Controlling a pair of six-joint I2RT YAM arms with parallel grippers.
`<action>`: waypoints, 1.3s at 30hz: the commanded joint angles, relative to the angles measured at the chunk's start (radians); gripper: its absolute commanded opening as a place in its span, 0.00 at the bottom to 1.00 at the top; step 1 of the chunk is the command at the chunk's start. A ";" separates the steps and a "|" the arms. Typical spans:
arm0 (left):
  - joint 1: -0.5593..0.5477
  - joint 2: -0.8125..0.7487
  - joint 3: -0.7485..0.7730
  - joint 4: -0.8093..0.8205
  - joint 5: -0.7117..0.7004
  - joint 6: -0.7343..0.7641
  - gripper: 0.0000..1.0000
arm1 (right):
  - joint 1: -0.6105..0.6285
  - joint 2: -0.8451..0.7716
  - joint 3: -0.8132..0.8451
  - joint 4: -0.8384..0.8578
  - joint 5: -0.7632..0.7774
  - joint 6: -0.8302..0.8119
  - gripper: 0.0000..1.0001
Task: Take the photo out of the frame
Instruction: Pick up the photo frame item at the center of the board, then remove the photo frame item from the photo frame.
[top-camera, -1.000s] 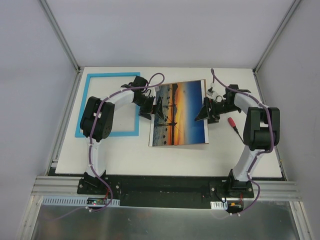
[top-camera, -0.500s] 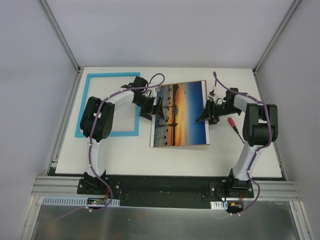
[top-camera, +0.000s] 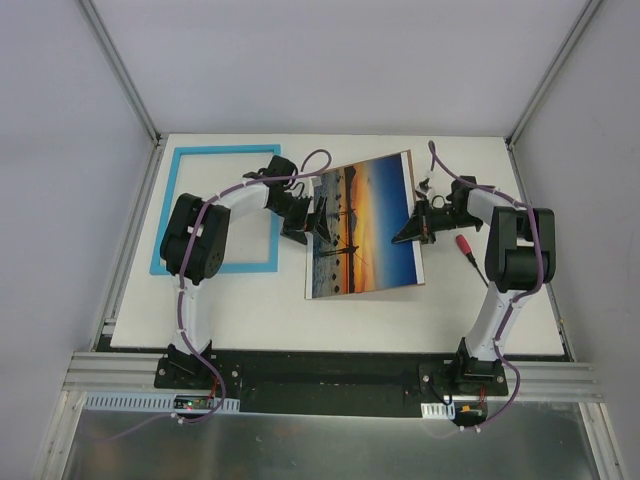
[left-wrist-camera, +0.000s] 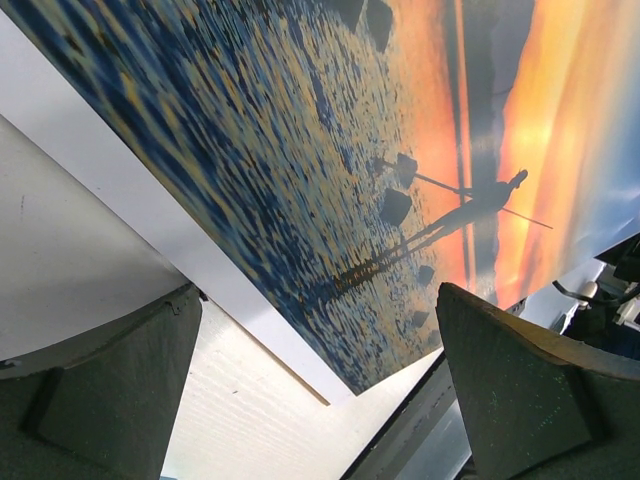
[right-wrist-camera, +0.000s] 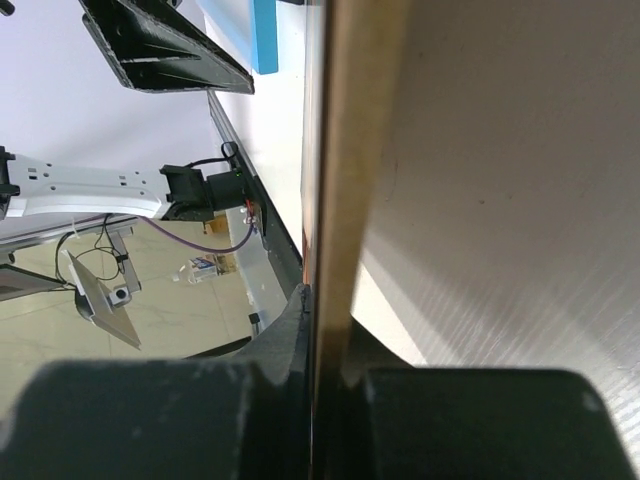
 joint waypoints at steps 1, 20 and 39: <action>-0.015 -0.068 -0.012 0.031 0.077 0.006 0.99 | 0.016 -0.016 -0.008 0.009 -0.046 -0.031 0.01; 0.106 -0.079 -0.041 0.068 0.203 -0.029 0.99 | -0.049 -0.085 -0.001 -0.062 -0.277 -0.119 0.01; 0.115 -0.102 -0.129 0.318 0.473 -0.198 0.99 | -0.058 0.011 0.168 -0.671 -0.403 -0.738 0.01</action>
